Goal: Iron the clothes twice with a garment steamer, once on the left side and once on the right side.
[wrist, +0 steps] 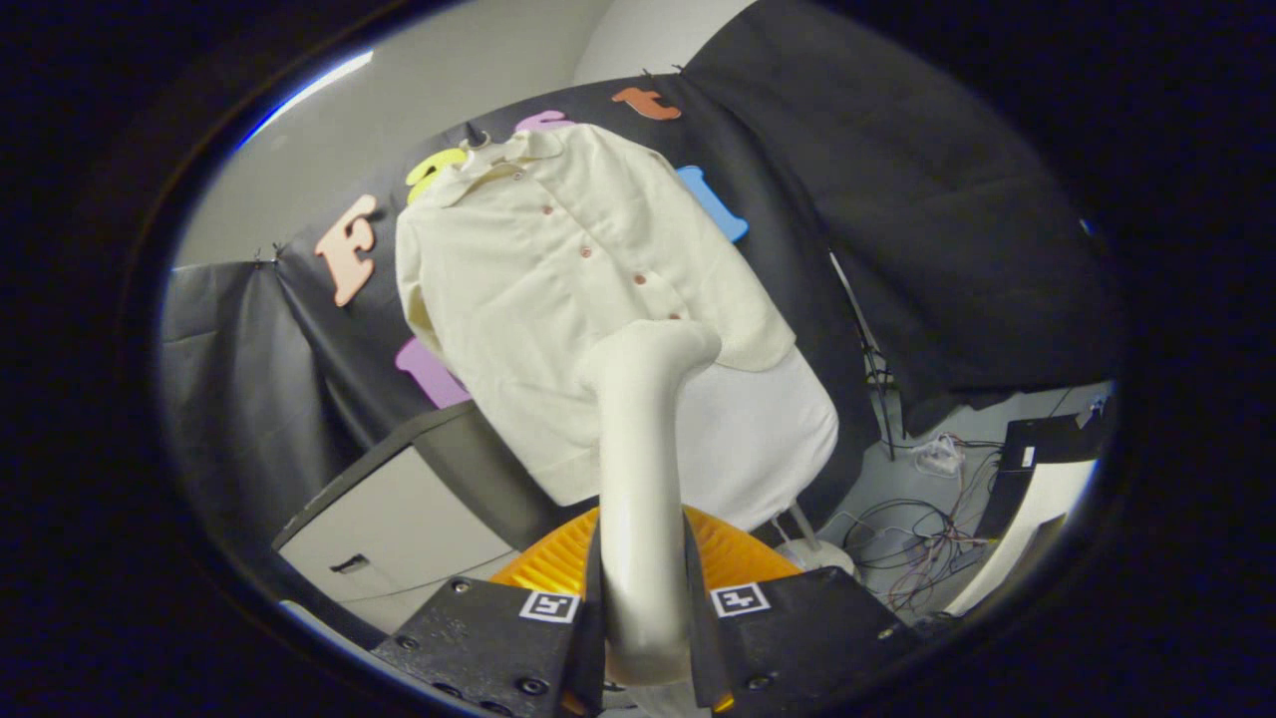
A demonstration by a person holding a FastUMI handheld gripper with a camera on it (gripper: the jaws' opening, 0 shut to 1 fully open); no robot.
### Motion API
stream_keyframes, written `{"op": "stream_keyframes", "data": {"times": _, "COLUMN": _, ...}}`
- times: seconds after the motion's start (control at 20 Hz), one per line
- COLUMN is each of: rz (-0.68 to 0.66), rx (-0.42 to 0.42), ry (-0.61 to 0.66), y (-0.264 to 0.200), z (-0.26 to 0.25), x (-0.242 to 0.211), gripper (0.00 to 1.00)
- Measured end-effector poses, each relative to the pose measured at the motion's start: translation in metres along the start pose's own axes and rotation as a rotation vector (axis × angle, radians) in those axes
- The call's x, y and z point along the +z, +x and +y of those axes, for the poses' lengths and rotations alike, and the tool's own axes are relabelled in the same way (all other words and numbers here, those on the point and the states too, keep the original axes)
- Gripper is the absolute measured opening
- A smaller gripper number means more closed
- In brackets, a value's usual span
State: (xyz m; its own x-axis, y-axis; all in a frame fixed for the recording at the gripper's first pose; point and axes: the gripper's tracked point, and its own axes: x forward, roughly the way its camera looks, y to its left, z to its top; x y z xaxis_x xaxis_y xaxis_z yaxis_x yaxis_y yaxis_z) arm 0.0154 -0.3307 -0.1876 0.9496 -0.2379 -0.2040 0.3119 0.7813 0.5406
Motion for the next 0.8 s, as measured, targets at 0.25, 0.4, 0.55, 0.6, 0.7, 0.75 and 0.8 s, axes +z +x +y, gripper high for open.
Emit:
{"op": "stream_keyframes", "data": {"times": 0.25, "rz": -0.033, "rx": 0.140, "ry": -0.062, "y": -0.033, "z": 0.096, "x": 0.008, "gripper": 0.33}}
{"op": "stream_keyframes", "data": {"times": 0.4, "rz": -0.032, "rx": 0.189, "ry": -0.125, "y": -0.042, "z": 0.139, "x": 0.004, "gripper": 0.33}}
{"op": "stream_keyframes", "data": {"times": 0.55, "rz": -0.031, "rx": 0.249, "ry": -0.166, "y": -0.055, "z": 0.185, "x": -0.005, "gripper": 0.33}}
{"op": "stream_keyframes", "data": {"times": 0.6, "rz": -0.034, "rx": 0.267, "ry": -0.177, "y": -0.060, "z": 0.200, "x": -0.009, "gripper": 0.33}}
{"op": "stream_keyframes", "data": {"times": 0.7, "rz": -0.035, "rx": 0.309, "ry": -0.203, "y": -0.074, "z": 0.233, "x": -0.020, "gripper": 0.33}}
{"op": "stream_keyframes", "data": {"times": 0.75, "rz": -0.042, "rx": 0.331, "ry": -0.211, "y": -0.081, "z": 0.250, "x": -0.024, "gripper": 0.33}}
{"op": "stream_keyframes", "data": {"times": 0.8, "rz": -0.053, "rx": 0.352, "ry": -0.219, "y": -0.090, "z": 0.270, "x": -0.031, "gripper": 0.33}}
